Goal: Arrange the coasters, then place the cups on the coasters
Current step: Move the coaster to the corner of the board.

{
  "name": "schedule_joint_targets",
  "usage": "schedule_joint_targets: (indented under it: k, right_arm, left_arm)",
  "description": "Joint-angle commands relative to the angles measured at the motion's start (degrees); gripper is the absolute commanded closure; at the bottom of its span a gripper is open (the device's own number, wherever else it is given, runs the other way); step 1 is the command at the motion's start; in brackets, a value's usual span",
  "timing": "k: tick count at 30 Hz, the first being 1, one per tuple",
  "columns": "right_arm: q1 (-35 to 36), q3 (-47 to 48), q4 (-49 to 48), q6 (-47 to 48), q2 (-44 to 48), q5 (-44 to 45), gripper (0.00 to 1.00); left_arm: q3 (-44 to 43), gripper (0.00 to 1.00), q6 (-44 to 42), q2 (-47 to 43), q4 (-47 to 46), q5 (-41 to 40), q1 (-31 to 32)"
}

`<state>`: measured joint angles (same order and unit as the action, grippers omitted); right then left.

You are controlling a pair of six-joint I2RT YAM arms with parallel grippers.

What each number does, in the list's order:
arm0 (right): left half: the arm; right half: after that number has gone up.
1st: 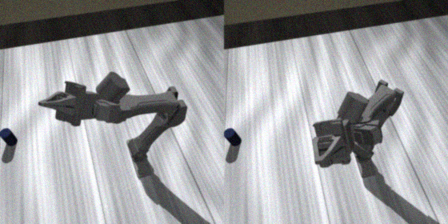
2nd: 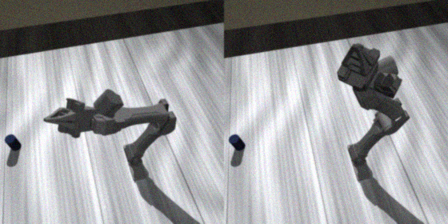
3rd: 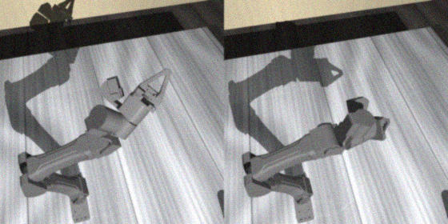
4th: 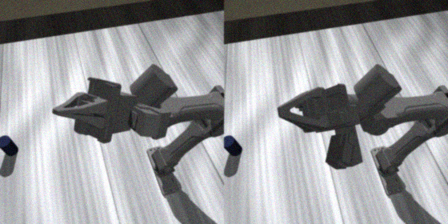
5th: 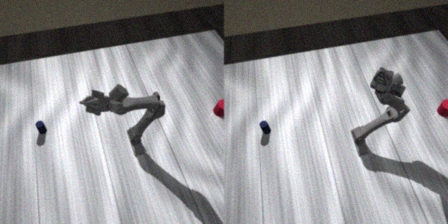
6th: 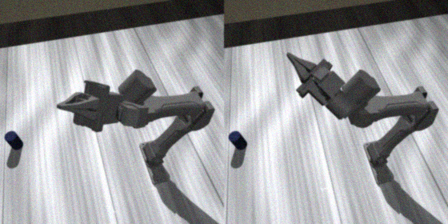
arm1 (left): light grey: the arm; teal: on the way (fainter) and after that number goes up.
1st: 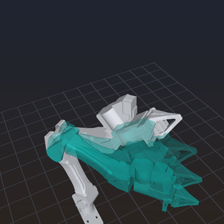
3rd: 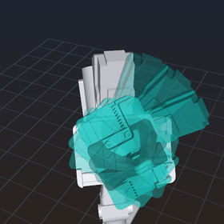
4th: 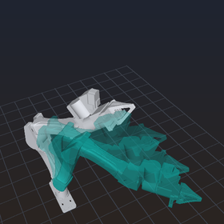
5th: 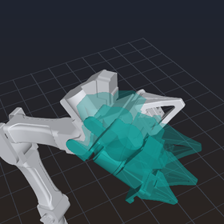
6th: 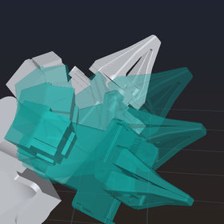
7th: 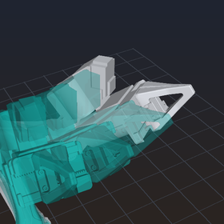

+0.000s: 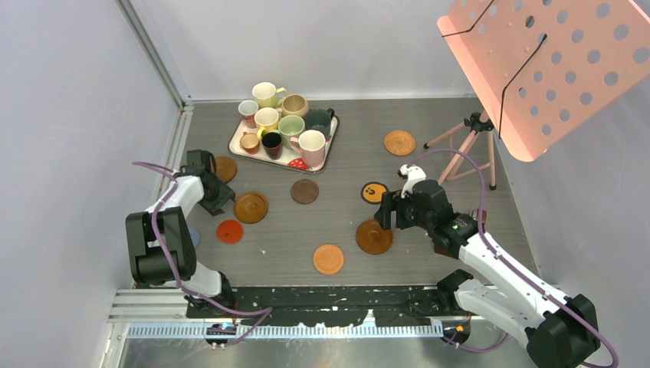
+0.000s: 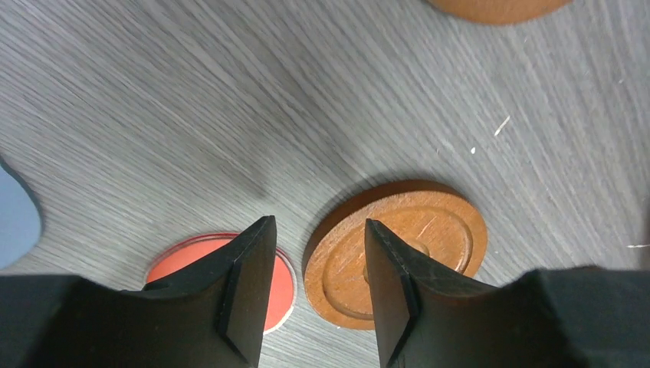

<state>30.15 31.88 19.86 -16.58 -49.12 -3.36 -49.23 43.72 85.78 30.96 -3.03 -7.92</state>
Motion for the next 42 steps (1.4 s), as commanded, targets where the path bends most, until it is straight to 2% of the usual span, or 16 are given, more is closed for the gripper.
schedule_joint_targets:
  k: [1,5,10,20,32,37,42]
  right_arm:
    - [0.19,0.63,-1.67,0.79,-0.09,-0.42,0.2]
    - [0.19,0.72,-1.66,0.76,-0.22,-0.33,0.2]
    - [0.24,1.0,-1.39,1.0,-0.51,-0.47,0.2]
    - [0.18,1.73,-1.2,0.98,-1.69,-0.22,0.2]
    - [0.19,2.26,-1.49,1.47,-3.89,-0.12,0.2]
    - [0.2,2.58,-1.68,1.57,-4.87,-0.13,0.2]
    - [0.21,3.07,-1.92,1.46,-5.36,-0.37,0.2]
  left_arm:
    - [-2.72,0.51,-1.49,-2.37,-1.85,0.48,-2.17]
    - [-4.66,0.46,-1.86,-2.57,-2.3,0.34,-2.58]
    - [-9.5,0.46,-0.09,0.67,-4.05,1.42,-7.48]
    - [-24.09,0.5,-0.66,14.28,-3.94,8.71,-12.03]
    - [-38.64,0.47,-4.33,27.55,2.36,9.29,-14.05]
    - [-40.78,0.48,-5.23,30.59,3.1,13.53,-14.05]
    - [-37.79,0.48,-4.36,29.23,1.41,17.78,-13.97]
